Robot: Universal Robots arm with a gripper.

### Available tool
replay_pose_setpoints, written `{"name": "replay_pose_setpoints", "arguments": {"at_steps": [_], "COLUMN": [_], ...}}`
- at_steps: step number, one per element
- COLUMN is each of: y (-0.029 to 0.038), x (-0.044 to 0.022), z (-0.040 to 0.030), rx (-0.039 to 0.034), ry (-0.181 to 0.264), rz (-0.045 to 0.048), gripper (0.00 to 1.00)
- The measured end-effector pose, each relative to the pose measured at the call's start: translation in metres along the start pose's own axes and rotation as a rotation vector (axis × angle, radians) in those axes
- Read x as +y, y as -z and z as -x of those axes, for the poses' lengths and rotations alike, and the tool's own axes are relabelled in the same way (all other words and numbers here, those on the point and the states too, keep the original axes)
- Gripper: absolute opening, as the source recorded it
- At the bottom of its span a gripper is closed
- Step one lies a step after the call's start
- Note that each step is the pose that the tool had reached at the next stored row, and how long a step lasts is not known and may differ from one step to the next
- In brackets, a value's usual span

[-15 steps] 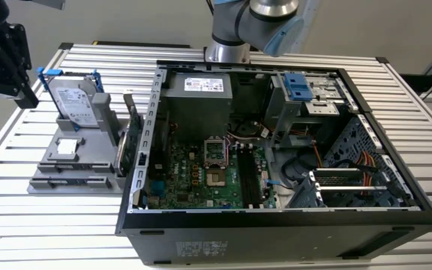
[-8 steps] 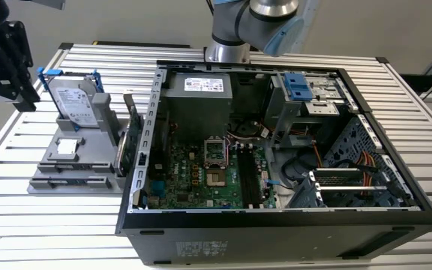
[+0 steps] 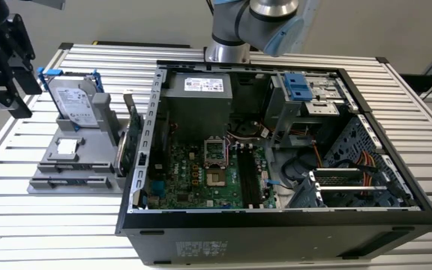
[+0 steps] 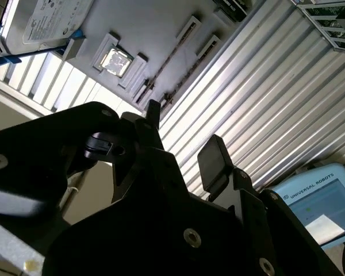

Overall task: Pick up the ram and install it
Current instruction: 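Pick up the ram and move it above insertion slot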

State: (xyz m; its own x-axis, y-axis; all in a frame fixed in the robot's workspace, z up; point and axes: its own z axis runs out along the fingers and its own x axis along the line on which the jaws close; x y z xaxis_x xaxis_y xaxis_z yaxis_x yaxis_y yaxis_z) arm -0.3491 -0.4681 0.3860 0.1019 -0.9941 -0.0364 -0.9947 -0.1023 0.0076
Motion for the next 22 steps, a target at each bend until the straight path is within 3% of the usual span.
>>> {"name": "replay_pose_setpoints", "arguments": {"at_steps": [10,22], "y": [-0.0019,-0.0105], "x": [0.0,-0.0001], "z": [-0.0001,-0.0004], "rx": [-0.0002,-0.0004], "ry": [-0.026,-0.062], "rz": [-0.001,-0.0023], "gripper": [1.0,1.0]}}
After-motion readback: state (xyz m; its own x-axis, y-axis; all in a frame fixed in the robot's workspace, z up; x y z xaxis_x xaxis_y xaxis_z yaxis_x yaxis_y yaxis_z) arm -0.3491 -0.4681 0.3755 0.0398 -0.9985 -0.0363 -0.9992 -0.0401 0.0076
